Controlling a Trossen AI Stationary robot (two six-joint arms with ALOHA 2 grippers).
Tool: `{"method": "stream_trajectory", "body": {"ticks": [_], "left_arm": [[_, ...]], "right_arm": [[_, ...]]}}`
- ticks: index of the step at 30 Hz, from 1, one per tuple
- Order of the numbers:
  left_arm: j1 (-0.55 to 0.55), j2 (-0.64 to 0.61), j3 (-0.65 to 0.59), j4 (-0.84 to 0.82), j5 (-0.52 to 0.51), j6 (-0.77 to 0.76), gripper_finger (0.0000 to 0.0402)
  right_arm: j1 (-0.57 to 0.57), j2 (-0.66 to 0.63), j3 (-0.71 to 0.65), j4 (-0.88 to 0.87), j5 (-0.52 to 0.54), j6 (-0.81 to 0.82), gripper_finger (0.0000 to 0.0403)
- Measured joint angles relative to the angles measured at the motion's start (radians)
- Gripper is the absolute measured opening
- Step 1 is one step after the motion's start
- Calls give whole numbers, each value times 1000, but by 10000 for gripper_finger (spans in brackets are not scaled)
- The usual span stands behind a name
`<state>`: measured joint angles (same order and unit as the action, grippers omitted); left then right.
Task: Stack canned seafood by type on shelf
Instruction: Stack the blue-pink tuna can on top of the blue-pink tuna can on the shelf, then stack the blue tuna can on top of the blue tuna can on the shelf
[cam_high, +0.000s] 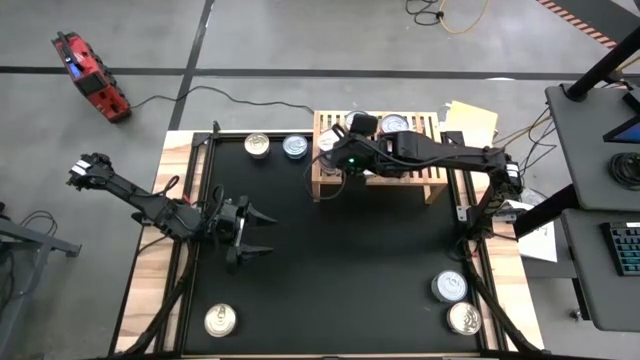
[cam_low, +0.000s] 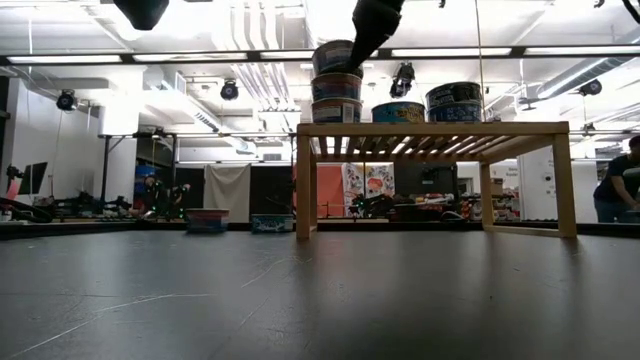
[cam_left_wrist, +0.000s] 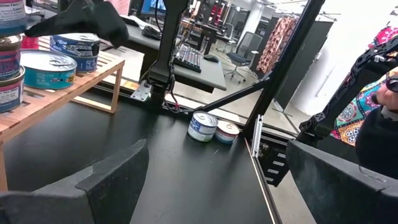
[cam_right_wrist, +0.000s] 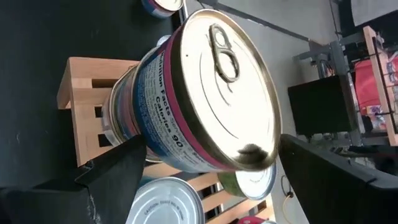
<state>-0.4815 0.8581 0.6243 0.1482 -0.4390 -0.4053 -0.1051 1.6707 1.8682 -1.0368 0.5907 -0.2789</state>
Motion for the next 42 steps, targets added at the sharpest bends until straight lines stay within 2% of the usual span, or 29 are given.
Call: {"method": "stream_trajectory", "body": {"ticks": [6, 14, 18, 20, 24, 31, 33, 38, 42], "left_arm": [[0, 0, 0, 0, -22, 0, 361], [0, 0, 0, 0, -24, 0, 361], [0, 0, 0, -4, -24, 0, 361], [0, 0, 0, -23, -23, -4, 361], [0, 13, 0, -63, 24, -34, 361], [-28, 130, 0, -52, 57, -48, 358], [-32, 170, 0, -33, 56, -47, 354], [-35, 251, 0, 37, 54, 19, 335], [-34, 291, 0, 87, 28, 55, 318]], "right_arm": [[0, -1, 44, -31, -44, 25, 354], [2, -1, 65, -41, -49, 40, 354], [30, -3, 113, -50, -51, 87, 354], [55, -3, 130, -53, -93, 120, 354], [132, -3, 133, -57, -190, 202, 351], [334, -3, 47, -48, -215, 309, 331], [390, -3, 17, -37, -267, 357, 324], [501, -4, -79, 37, -450, 542, 306], [573, -4, -160, 30, -540, 787, 291]]}}
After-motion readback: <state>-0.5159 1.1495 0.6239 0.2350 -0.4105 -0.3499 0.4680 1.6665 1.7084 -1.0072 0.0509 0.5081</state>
